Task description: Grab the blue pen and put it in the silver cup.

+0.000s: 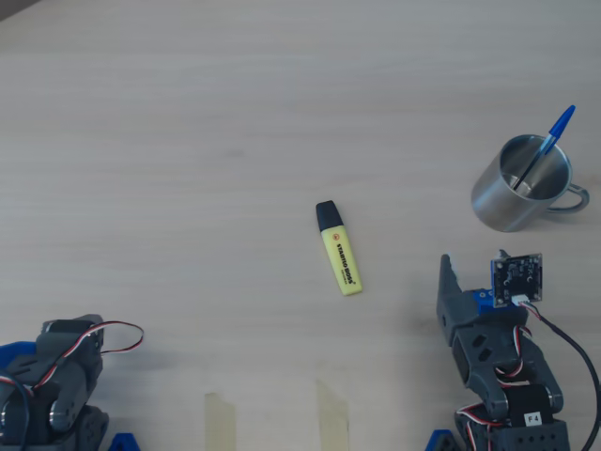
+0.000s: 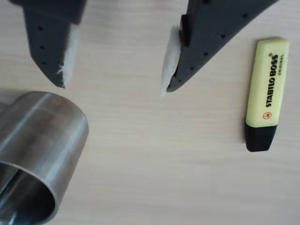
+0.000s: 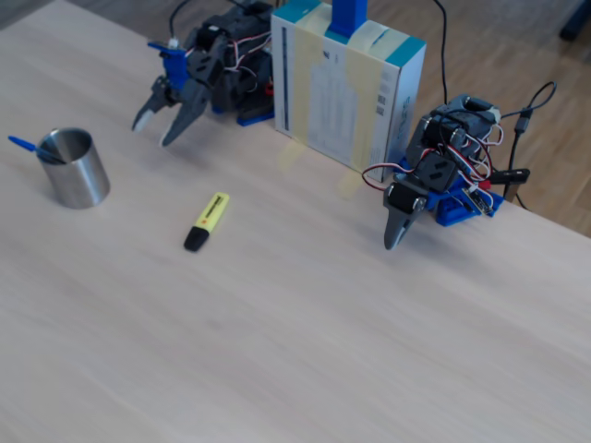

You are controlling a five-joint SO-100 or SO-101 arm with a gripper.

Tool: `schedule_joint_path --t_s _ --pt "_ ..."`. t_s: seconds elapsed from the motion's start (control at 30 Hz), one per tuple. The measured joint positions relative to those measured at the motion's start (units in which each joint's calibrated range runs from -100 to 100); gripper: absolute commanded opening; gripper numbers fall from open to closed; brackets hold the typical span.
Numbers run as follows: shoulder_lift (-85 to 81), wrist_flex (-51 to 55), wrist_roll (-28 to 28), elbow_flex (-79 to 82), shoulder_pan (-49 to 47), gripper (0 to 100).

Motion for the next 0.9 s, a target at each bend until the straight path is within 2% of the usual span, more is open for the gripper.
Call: schedule_joint_path --t_s 0.33,0.4,0.67,0.9 --pt "-2.66 25.46 -1.09 -0.09 -0.08 29" --pt "-2.66 30.07 -1.98 -0.09 -0.08 26" --pt "-2.74 31.24 -1.61 -0.09 0.00 3" --pt "-2.74 31.24 -1.61 -0.09 -0.49 3"
